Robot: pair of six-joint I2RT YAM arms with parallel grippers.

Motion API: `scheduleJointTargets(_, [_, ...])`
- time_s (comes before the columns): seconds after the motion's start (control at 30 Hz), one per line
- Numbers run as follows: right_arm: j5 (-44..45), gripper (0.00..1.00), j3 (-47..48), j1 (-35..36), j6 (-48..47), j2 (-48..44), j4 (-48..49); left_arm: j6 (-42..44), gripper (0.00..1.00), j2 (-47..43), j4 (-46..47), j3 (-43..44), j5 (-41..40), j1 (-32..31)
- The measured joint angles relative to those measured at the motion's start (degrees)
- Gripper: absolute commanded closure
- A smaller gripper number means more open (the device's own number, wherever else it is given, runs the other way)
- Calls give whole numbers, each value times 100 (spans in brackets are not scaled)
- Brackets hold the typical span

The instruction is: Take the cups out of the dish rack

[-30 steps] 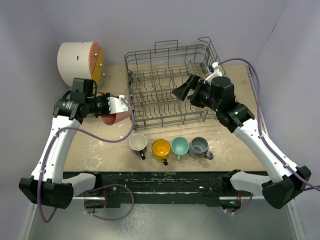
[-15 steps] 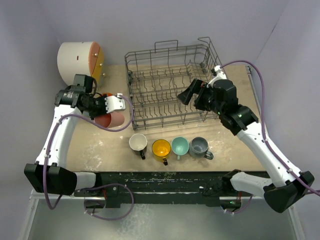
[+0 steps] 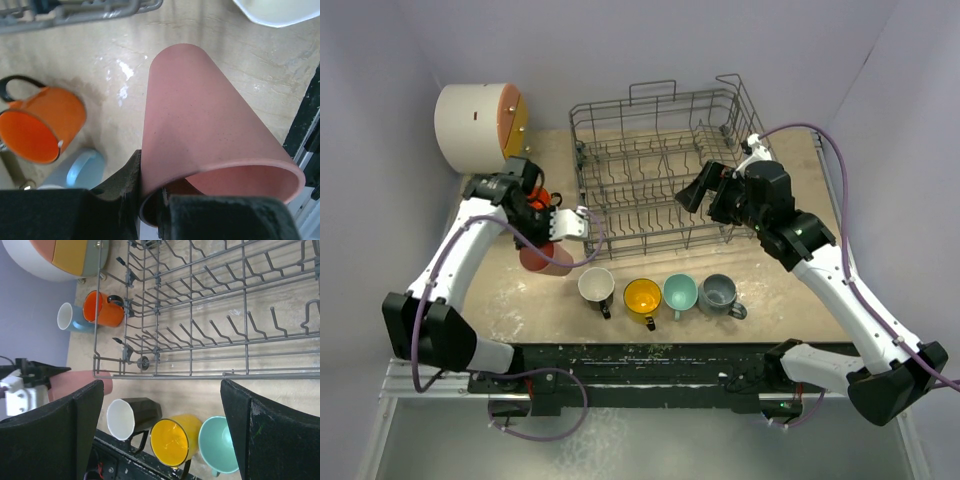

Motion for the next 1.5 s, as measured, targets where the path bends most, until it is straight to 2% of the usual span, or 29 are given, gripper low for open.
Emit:
scheduleJointTargets(0.13, [22, 0, 0, 0, -31, 0, -114, -98, 100, 498, 81, -24, -345, -304])
scheduleJointTargets(0.3, [59, 0, 7, -7, -85, 0, -262, -153, 100, 1154, 162, -24, -796, -326])
scheduleJointTargets(0.57, [59, 0, 7, -22, -96, -42, -330, -264, 98, 1617, 219, 31, -1003, -629])
scheduleJointTargets(0.6, [61, 0, 7, -22, -96, -66, -339, -291, 94, 1676, 249, 42, -1010, -684])
scheduleJointTargets(0.7, [81, 0, 7, -22, -96, -144, -378, -382, 61, 1698, 256, 81, -1034, -745])
scheduleJointTargets(0.8, [155, 0, 9, -22, -98, -208, -437, -435, 19, 1698, 273, 111, -1054, -787])
scheduleJointTargets(0.83, [160, 0, 9, -22, -101, -216, -457, -466, 10, 1698, 282, 129, -1060, -800])
scheduleJointTargets(0.9, [166, 0, 17, -26, -105, -225, -498, -535, 1, 1698, 315, 151, -1069, -824])
scheduleJointTargets(1.13, [219, 0, 151, -26, -146, -225, -616, -667, 1, 1580, 278, 422, -988, -850])
scheduleJointTargets(1.33, [400, 0, 389, -26, -223, -297, -850, -804, 1, 916, 238, 811, -916, -831])
scheduleJointTargets(1.43, [638, 0, 503, -26, -308, -400, -997, -1010, 0, 538, 380, 1027, -669, -608])
scheduleJointTargets(1.5, [896, 0, 538, -28, -391, -474, -1093, -1314, 1, 319, 706, 1088, -372, -234])
